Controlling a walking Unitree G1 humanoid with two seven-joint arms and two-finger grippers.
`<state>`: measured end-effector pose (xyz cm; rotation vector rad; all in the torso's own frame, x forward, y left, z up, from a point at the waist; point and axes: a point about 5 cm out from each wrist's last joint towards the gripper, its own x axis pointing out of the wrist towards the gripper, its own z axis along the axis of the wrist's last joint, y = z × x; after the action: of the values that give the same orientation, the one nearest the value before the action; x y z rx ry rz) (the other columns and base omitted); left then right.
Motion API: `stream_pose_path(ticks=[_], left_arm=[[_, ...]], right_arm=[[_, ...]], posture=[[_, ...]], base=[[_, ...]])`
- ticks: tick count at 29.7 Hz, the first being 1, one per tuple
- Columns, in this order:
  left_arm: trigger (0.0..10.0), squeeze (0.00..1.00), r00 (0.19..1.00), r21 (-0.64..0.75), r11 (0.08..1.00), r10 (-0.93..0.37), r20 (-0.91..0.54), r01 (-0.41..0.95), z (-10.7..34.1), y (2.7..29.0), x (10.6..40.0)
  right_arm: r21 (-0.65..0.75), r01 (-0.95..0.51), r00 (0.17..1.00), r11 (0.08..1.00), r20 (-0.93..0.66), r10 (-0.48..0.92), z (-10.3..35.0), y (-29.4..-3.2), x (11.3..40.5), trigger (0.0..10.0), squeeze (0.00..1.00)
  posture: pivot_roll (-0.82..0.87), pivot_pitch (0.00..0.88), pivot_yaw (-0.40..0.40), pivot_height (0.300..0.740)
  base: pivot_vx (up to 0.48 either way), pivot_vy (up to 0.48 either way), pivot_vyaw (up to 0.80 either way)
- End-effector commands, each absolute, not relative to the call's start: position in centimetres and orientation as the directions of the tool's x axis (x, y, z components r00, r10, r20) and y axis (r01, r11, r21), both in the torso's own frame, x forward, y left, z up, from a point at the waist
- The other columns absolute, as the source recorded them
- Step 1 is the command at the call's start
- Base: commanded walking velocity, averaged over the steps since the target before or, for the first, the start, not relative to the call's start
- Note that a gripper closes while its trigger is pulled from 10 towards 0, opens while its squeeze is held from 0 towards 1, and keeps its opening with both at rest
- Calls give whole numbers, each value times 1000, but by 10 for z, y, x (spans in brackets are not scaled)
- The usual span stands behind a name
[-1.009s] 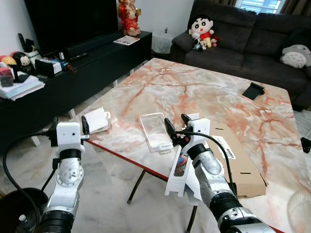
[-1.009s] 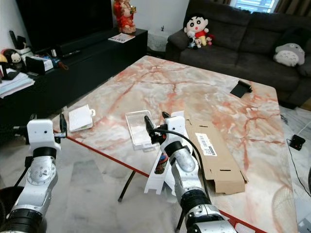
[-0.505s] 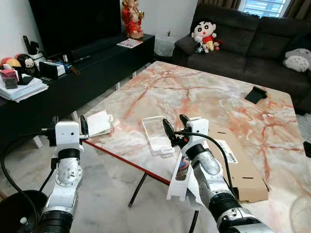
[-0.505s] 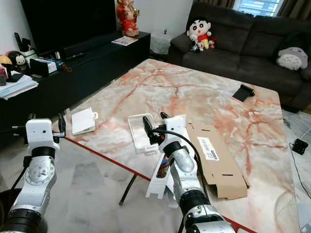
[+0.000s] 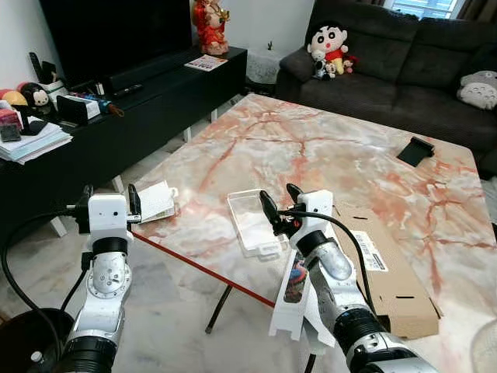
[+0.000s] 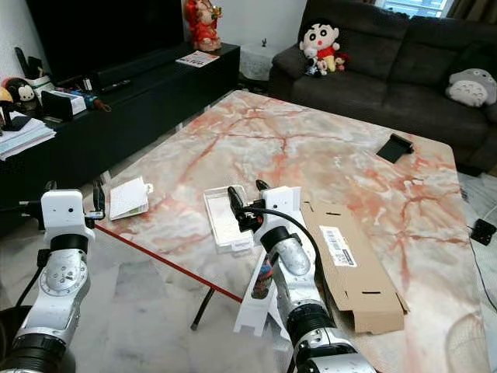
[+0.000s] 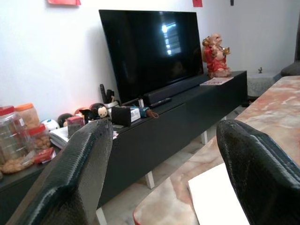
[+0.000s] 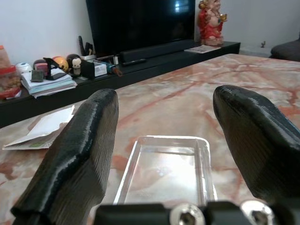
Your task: Picking trash to rubbish bin
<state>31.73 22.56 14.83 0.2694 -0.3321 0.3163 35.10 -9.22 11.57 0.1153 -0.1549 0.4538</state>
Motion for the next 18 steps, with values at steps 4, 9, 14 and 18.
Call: stream_pose_path(ticks=[4, 9, 14, 18], left_arm=[[10000, 0, 890, 206, 918, 243, 386, -340, 156, 222, 319], [10000, 0, 889, 207, 916, 245, 388, -343, 157, 223, 320], [10000, 0, 889, 209, 915, 246, 387, -344, 157, 223, 320], [10000, 0, 889, 210, 916, 245, 386, -343, 157, 223, 320]], right_arm=[[73, -446, 885, 892, 182, 428, 120, -93, 353, 10000, 0], [67, -450, 883, 891, 182, 433, 120, -92, 353, 10000, 0], [61, -454, 881, 889, 180, 438, 120, -91, 353, 10000, 0], [61, -455, 881, 888, 178, 439, 119, -91, 352, 10000, 0]], posture=[[64, 4, -73, 740], [66, 4, -74, 740], [66, 4, -74, 740], [66, 4, -74, 740]], base=[[300, 0, 0], [310, 0, 0], [328, 0, 0], [407, 0, 0]])
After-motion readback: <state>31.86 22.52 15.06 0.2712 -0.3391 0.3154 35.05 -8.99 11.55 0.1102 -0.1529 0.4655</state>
